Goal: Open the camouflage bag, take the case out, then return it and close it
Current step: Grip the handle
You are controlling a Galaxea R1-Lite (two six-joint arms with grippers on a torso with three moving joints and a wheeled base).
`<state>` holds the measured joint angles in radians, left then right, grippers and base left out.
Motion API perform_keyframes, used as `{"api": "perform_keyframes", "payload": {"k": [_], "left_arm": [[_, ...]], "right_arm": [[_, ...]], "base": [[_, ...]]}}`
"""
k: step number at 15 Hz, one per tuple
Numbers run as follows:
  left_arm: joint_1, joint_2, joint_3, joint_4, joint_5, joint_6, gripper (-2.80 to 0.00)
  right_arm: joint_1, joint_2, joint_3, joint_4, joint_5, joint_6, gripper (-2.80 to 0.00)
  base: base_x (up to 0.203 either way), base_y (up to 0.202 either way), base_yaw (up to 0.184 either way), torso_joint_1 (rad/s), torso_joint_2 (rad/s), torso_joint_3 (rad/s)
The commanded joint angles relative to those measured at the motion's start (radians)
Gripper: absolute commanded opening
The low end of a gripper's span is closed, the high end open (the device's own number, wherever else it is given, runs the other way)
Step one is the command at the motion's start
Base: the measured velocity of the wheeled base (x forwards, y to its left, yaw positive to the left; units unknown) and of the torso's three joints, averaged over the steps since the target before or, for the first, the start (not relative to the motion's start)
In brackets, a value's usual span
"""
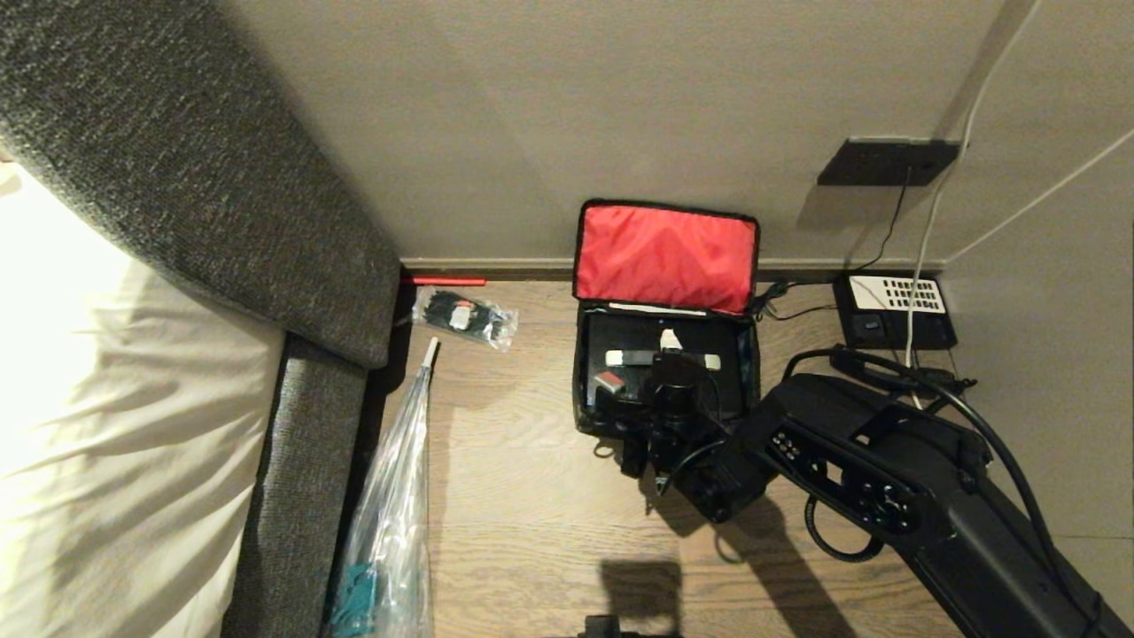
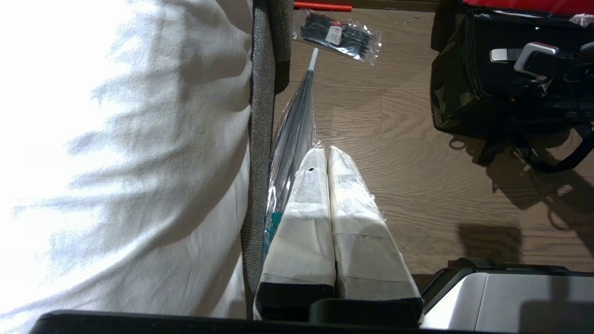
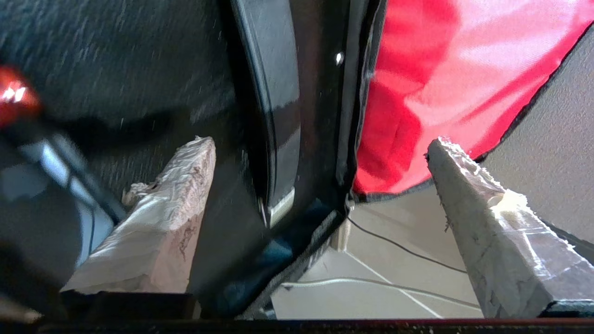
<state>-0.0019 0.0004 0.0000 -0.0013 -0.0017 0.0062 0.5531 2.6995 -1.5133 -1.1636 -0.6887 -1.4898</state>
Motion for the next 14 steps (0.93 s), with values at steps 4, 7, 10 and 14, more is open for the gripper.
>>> {"api": "perform_keyframes", "payload": {"k": [4, 7, 10, 14], "left_arm": [[0.0, 0.0, 0.0, 0.0, 0.0, 0.0, -2.8], [0.0, 0.0, 0.0, 0.0, 0.0, 0.0, -2.8], [0.0, 0.0, 0.0, 0.0, 0.0, 0.0, -2.8], [0.0, 0.0, 0.0, 0.0, 0.0, 0.0, -2.8]], "right_arm": [[-0.042, 0.076, -0.094, -0.017, -0.001, -0.012, 0.0], [-0.053, 0.105, -0.122, -0.015, 0.0, -0.024, 0.0], [-0.053, 0.116, -0.153, -0.018, 0.003, -0.022, 0.0], [-0.052, 0.118, -0.212, -0.026, 0.003, -0.025, 0.0]], "base": [[0.0, 0.0, 0.0, 0.0, 0.0, 0.0], [0.0, 0.0, 0.0, 0.0, 0.0, 0.0], [0.0, 0.0, 0.0, 0.0, 0.0, 0.0], [0.0, 0.0, 0.0, 0.0, 0.0, 0.0]]}}
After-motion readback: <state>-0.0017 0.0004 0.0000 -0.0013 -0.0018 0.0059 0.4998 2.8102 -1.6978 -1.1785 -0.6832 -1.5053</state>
